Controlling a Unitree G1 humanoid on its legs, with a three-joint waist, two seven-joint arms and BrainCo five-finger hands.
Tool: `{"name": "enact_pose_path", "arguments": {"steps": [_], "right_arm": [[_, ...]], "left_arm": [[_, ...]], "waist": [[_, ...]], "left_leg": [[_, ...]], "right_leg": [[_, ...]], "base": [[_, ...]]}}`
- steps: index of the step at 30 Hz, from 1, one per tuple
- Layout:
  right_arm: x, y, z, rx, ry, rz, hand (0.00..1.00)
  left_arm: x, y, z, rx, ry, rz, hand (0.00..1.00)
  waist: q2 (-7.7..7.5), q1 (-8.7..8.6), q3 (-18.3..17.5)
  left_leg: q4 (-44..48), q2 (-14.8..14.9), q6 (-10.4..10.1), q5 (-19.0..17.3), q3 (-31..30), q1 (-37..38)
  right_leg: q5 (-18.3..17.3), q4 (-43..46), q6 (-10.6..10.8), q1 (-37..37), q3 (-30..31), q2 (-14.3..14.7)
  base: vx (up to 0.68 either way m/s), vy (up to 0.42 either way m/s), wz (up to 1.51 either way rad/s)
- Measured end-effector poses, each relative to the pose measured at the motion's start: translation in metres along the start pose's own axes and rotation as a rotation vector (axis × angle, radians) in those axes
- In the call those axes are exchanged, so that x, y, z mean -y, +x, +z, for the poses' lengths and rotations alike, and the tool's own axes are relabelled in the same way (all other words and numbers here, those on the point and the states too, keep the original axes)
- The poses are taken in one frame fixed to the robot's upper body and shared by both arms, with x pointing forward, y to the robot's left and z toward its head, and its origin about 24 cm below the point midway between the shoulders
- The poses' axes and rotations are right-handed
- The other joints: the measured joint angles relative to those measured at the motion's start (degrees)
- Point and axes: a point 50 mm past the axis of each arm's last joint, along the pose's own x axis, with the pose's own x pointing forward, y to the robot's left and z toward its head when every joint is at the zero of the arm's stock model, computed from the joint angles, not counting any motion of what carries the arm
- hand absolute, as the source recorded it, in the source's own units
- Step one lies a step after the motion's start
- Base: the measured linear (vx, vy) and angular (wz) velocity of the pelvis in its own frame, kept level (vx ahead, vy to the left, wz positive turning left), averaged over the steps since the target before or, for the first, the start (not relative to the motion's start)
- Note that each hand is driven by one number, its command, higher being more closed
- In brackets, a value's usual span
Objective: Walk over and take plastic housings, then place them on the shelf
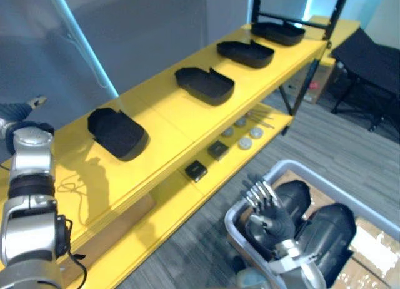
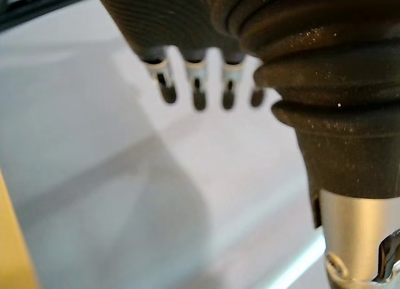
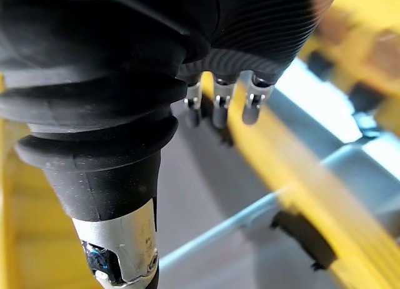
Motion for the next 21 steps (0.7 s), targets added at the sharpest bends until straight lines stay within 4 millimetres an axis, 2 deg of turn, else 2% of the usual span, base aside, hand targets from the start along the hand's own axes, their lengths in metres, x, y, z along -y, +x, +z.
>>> {"name": "enact_pose_path", "arguments": {"steps": [1, 2, 4, 5, 7, 8, 10, 13, 14, 16, 17, 21], "right_arm": [[0.006, 0.002, 0.006, 0.046, -0.016, -0.038, 0.0], [0.008, 0.003, 0.009, 0.061, -0.021, -0.05, 0.0], [0.024, 0.012, 0.029, 0.165, -0.075, -0.127, 0.0], [0.028, 0.014, 0.033, 0.187, -0.087, -0.145, 0.0], [0.038, 0.023, 0.05, 0.266, -0.129, -0.197, 0.0], [0.04, 0.025, 0.053, 0.28, -0.138, -0.205, 0.0], [0.042, 0.033, 0.061, 0.311, -0.187, -0.227, 0.0], [0.042, 0.04, 0.062, 0.31, -0.197, -0.247, 0.0], [0.042, 0.043, 0.061, 0.301, -0.194, -0.245, 0.0], [0.042, 0.046, 0.059, 0.289, -0.192, -0.243, 0.0], [0.049, 0.062, 0.04, 0.223, -0.189, -0.298, 0.0], [0.049, 0.062, 0.04, 0.224, -0.188, -0.298, 0.0]], "left_arm": [[-0.002, -0.014, -0.006, 0.026, -0.087, -0.023, 0.0], [-0.003, -0.019, -0.008, 0.035, -0.116, -0.032, 0.0], [-0.017, -0.053, -0.011, 0.108, -0.295, -0.08, 0.0], [-0.022, -0.061, -0.011, 0.127, -0.323, -0.088, 0.0], [-0.039, -0.095, -0.013, 0.171, -0.405, -0.107, 0.0], [-0.044, -0.103, -0.015, 0.176, -0.419, -0.113, 0.0], [-0.058, -0.134, -0.021, 0.169, -0.465, -0.135, 0.0], [-0.065, -0.157, -0.018, 0.18, -0.497, -0.175, 0.0], [-0.069, -0.165, -0.017, 0.166, -0.545, -0.189, 0.0], [-0.07, -0.174, -0.019, 0.121, -0.646, -0.196, 0.0], [-0.054, -0.197, -0.004, 0.182, -0.728, -0.372, 0.0], [-0.054, -0.197, -0.004, 0.182, -0.728, -0.372, 0.0]], "waist": [[-0.15, 0.83, -0.93], [-0.27, 1.1, -1.13], [-1.05, 4.25, -1.99], [-1.23, 4.8, -2.09], [-1.64, 7.07, -2.47], [-1.75, 7.59, -2.68], [-2.01, 10.22, -3.39], [-2.38, 11.6, -3.39], [-2.52, 12.54, -3.45], [-2.88, 12.78, -3.4], [-8.1, 13.12, -2.45], [-8.13, 13.08, -2.37]], "left_leg": [[-0.36, -0.22, -0.04, 0.1, -1.32, -0.03], [-0.45, -0.34, 0.01, 0.17, -1.77, -0.01], [-0.53, -0.46, 0.07, 0.35, -4.15, -0.11], [-0.64, -0.54, 0.18, 0.54, -4.84, -0.13], [-1.14, -1.14, 0.31, 1.01, -7.53, -0.14], [-1.32, -1.41, 0.43, 1.23, -8.18, -0.22], [-1.83, -2.27, 0.74, 1.83, -9.92, -0.78], [-2.66, -3.05, 0.88, 2.57, -12.2, -1.01], [-2.7, -3.23, 0.95, 2.79, -12.44, -1.02], [-2.97, -3.6, 1.02, 3.24, -13.66, -1.22], [-4.52, -4.71, 1.78, 4.19, -15.3, -1.95], [-4.5, -4.72, 1.78, 4.19, -15.33, -1.95]], "right_leg": [[0.07, -0.71, 0.11, 0.81, -1.15, -0.23], [0.08, -0.9, 0.12, 1.12, -1.51, -0.3], [0.06, -0.93, 0.13, 1.94, -3.79, -0.45], [0.06, -0.93, 0.13, 2.24, -4.62, -0.56], [-0.06, -1.03, 0.28, 3.11, -6.85, -0.93], [-0.21, -1.15, 0.47, 3.27, -7.55, -1.03], [-0.55, -1.48, 0.71, 3.41, -9.0, -1.86], [-0.68, -1.49, 0.91, 4.12, -11.21, -2.56], [-0.71, -1.49, 0.95, 4.21, -11.86, -2.82], [-0.83, -1.49, 1.03, 4.46, -12.79, -3.17], [-1.01, -0.95, 1.63, 4.17, -15.09, -4.19], [-1.01, -0.94, 1.63, 4.18, -15.1, -4.21]], "base": [[-0.01, -0.013, 0.35], [-0.02, -0.022, 0.44], [-0.02, -0.029, 0.41], [-0.03, -0.029, 0.48], [-0.05, -0.021, 0.53], [-0.06, -0.021, 0.46], [-0.07, -0.007, 0.41], [-0.07, 0.01, 0.41], [-0.07, 0.019, 0.22], [-0.05, 0.012, 0.18], [0.0, 0.0, 0.07], [0.0, 0.0, 0.0]]}}
